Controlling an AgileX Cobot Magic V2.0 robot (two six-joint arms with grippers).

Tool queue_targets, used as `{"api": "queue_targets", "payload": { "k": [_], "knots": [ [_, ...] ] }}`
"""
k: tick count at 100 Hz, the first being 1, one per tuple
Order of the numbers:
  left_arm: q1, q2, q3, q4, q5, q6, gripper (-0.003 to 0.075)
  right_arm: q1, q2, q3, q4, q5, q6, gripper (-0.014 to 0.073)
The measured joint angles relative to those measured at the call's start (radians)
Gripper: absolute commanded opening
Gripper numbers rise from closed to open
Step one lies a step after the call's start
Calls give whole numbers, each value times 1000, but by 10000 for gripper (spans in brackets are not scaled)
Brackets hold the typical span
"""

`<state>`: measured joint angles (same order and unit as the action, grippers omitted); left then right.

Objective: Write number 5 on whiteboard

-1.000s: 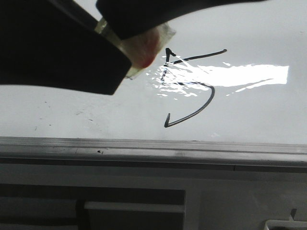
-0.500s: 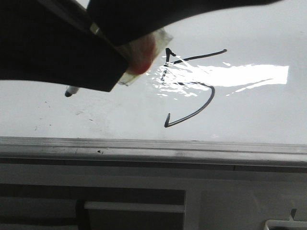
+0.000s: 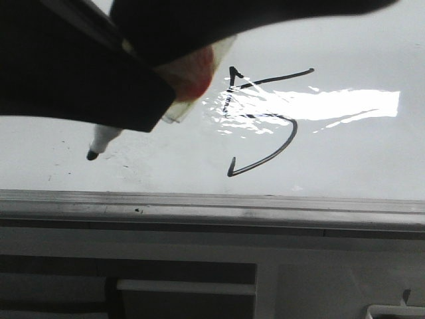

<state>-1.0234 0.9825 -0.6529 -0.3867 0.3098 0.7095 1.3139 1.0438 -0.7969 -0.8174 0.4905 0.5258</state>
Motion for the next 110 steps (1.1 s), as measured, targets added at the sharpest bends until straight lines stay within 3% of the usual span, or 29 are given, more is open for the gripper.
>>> {"api": "queue_targets", "payload": {
  "k": [5,14,33,42,58,79,110],
  "knots": [
    [0,0,0,-11,-7,-11,-20,0,-2,0,0,8,0,591],
    [2,0,0,-36,-15,-22,-20,0,-27,-9,0,39,0,591],
    [8,0,2,-74,-41,-37,-20,0,-135,-55,-54,83,2,484],
    [37,0,6,-94,-73,-72,-20,0,-188,-59,-72,107,2,344],
    [111,19,32,-113,-171,-191,-20,0,-262,-59,-72,223,38,-73],
    [183,114,61,-231,-251,-242,-20,0,-350,-54,-78,310,76,-60],
    [184,250,61,-372,-410,-249,-20,0,-390,-5,-79,359,126,-60]
  ]
}}
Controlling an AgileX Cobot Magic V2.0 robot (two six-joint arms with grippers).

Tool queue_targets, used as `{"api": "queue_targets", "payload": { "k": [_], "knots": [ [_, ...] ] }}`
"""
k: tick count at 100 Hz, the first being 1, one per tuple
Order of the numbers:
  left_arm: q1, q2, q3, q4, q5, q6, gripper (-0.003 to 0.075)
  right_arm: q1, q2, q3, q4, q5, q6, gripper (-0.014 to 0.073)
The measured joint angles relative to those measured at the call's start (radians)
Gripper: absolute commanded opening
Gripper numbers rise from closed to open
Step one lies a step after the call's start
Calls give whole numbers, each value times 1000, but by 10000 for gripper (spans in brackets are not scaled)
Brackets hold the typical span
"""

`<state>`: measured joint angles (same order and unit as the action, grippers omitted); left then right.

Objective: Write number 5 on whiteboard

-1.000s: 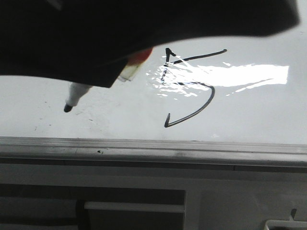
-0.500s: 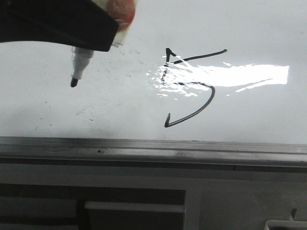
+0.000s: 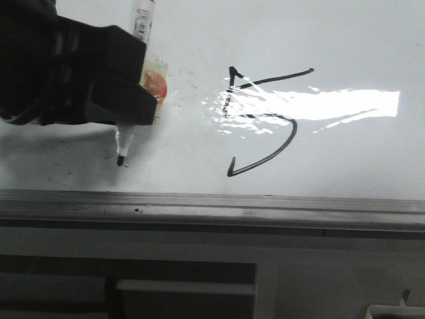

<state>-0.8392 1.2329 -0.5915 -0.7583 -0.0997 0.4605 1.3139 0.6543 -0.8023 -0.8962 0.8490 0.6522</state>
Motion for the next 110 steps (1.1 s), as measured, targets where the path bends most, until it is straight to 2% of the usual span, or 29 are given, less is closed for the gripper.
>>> {"api": "queue_targets", "payload": {
  "k": [19,51,57,70,75,105,110],
  "knots": [
    [0,39,0,-53,-75,-2,-20,0,0,11,0,0,13,-60],
    [0,65,-4,-56,-91,-4,-13,0,0,11,0,0,15,-60],
    [0,65,-4,-57,-91,-4,36,0,0,11,0,0,19,-60],
    [0,65,-4,-78,-94,-4,222,0,0,11,0,0,19,-60],
    [0,65,-4,-90,-94,-4,267,0,0,11,0,0,19,-60],
    [-4,65,-6,-101,-94,-4,287,0,0,11,0,0,22,-60],
    [-4,65,-6,-103,-94,-4,319,0,0,11,0,0,27,-60]
  ]
}}
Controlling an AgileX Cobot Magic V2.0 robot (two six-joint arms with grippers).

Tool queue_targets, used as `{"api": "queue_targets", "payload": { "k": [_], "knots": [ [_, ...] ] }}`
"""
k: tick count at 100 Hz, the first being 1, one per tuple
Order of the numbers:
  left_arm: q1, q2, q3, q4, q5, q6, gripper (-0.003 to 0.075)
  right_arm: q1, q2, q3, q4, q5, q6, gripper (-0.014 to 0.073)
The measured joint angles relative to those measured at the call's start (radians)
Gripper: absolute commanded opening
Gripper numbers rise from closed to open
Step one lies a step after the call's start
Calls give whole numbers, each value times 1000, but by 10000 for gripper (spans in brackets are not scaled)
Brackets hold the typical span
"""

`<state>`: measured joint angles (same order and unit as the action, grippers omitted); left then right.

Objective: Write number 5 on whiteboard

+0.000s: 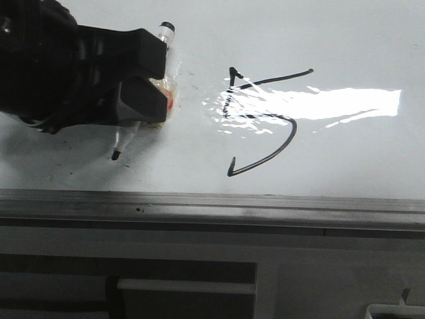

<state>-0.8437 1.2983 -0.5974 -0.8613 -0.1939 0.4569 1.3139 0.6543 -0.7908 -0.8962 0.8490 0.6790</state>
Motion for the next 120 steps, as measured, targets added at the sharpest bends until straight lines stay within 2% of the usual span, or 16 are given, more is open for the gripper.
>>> {"api": "queue_targets", "payload": {
  "k": [15,19,37,44,51,60,76,95,120],
  "knots": [
    [-6,0,-2,0,0,0,519,0,0,0,0,0,8,-60],
    [-8,-4,-4,0,0,0,547,0,0,0,-2,0,8,-60],
    [1,-89,-3,-5,-2,0,547,0,-26,5,-94,26,54,-60],
    [5,-181,4,-2,13,8,512,0,-70,20,-126,55,68,-60],
    [5,-306,13,4,26,44,439,0,-137,47,-151,85,75,-60],
    [7,-488,44,8,28,118,302,0,-240,97,-170,125,82,-58],
    [24,-787,163,8,30,273,-23,0,-453,240,-187,194,98,-59],
    [24,-1044,340,10,30,348,-20,0,-629,369,-187,192,107,-64],
    [24,-1149,424,8,36,357,-20,0,-668,396,-187,167,109,-64]
  ]
}}
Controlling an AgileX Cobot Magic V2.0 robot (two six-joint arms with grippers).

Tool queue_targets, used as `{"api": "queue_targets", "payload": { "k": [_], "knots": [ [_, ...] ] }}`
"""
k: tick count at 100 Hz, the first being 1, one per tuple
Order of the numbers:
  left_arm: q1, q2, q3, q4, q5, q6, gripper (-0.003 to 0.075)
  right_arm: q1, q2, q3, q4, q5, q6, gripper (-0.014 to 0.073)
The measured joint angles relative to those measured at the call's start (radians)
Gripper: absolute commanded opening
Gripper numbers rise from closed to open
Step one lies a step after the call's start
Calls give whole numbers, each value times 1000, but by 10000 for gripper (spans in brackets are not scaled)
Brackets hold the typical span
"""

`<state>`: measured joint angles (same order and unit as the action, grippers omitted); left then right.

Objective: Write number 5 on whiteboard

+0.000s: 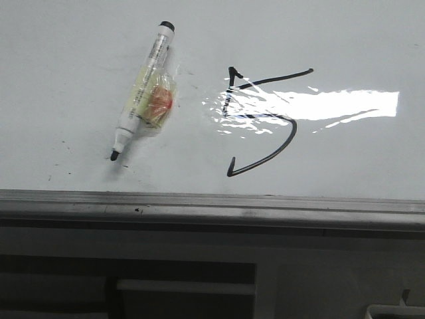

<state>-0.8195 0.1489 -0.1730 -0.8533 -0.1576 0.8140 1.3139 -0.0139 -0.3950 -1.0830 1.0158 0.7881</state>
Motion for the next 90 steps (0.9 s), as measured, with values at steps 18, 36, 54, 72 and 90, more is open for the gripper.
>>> {"api": "queue_targets", "payload": {
  "k": [18,36,54,72,90],
  "knots": [
    [0,-2,1,0,1,2,-20,0,0,0,0,-1,0,-64],
    [0,-2,2,0,1,2,-20,0,0,0,0,-1,0,-64],
    [2,-2,4,-4,-15,2,-20,0,0,0,0,-2,0,-64],
    [74,-2,31,151,-32,-63,-20,0,0,0,0,-2,0,-64],
    [287,-47,146,577,-28,-462,-20,0,0,0,0,-2,0,-64]
  ]
}}
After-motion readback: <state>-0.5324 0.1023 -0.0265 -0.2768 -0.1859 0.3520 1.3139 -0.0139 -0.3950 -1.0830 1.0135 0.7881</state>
